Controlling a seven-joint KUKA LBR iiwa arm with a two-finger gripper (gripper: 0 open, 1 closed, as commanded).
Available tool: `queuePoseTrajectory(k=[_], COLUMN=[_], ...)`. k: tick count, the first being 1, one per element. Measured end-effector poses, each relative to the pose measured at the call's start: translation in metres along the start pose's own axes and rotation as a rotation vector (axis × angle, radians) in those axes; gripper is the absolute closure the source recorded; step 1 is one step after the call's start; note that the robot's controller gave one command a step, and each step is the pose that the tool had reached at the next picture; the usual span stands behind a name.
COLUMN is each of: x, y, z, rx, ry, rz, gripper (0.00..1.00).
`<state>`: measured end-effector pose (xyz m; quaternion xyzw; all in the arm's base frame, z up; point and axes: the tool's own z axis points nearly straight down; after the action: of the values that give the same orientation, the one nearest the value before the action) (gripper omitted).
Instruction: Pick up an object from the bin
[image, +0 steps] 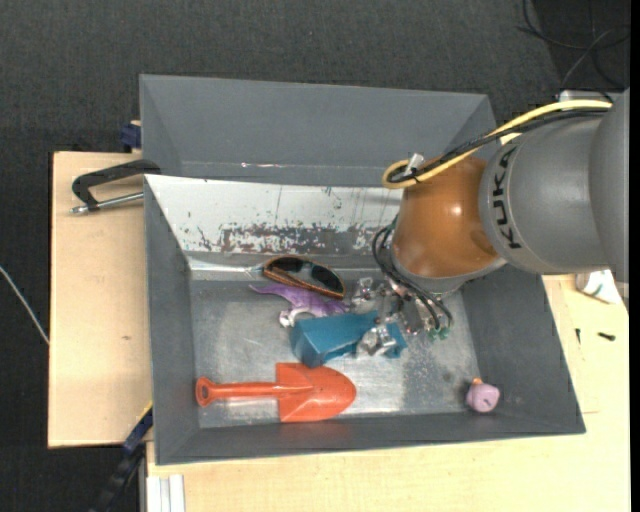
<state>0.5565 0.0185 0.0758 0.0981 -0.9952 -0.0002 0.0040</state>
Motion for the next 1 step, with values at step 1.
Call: queuePoseTrajectory(k=[1], x=[0.0032], y=[-0.0093], z=[-0.0348], rx=[-0.002], ry=[0.000], rz=[0.022], gripper=[1.00])
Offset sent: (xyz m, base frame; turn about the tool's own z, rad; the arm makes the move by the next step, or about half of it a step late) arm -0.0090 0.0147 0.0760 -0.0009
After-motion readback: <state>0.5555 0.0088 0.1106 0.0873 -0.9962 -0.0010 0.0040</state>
